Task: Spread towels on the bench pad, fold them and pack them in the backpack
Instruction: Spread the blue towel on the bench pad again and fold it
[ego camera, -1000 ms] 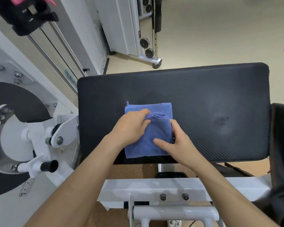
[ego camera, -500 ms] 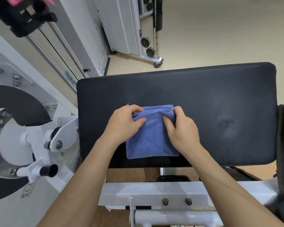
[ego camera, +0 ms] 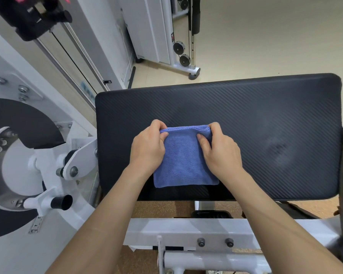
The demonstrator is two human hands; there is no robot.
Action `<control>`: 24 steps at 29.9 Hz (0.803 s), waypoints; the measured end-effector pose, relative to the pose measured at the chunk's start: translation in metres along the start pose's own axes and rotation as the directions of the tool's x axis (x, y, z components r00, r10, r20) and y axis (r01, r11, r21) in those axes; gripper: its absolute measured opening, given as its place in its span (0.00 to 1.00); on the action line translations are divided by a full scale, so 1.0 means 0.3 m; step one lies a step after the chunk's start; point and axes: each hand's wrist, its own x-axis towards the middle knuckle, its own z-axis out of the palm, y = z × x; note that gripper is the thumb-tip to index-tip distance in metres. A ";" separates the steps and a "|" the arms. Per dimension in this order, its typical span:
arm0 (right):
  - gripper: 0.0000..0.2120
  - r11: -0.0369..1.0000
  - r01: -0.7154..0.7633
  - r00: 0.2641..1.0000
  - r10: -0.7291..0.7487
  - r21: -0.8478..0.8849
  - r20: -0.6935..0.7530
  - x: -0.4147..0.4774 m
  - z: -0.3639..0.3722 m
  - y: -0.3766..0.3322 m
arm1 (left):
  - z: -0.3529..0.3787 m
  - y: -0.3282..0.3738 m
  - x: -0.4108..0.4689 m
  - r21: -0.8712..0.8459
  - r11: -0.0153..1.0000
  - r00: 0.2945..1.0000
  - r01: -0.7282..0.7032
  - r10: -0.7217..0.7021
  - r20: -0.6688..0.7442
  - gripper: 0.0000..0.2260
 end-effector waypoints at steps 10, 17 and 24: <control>0.19 0.996 0.025 0.997 -0.031 -0.085 -0.076 0.017 -0.005 0.013 | 0.031 -0.045 0.007 0.251 0.943 0.959 -0.220 0.256 -0.121 0.08; 0.11 0.984 0.133 0.982 -0.114 -0.122 0.151 0.066 -0.070 -0.011 | 0.006 -0.050 -0.010 0.132 0.964 0.973 -0.232 0.229 0.033 0.05; 0.08 0.992 0.125 0.871 -0.119 0.019 0.476 0.112 -0.177 -0.037 | -0.070 -0.039 -0.019 0.013 0.988 0.932 -0.156 0.142 0.333 0.10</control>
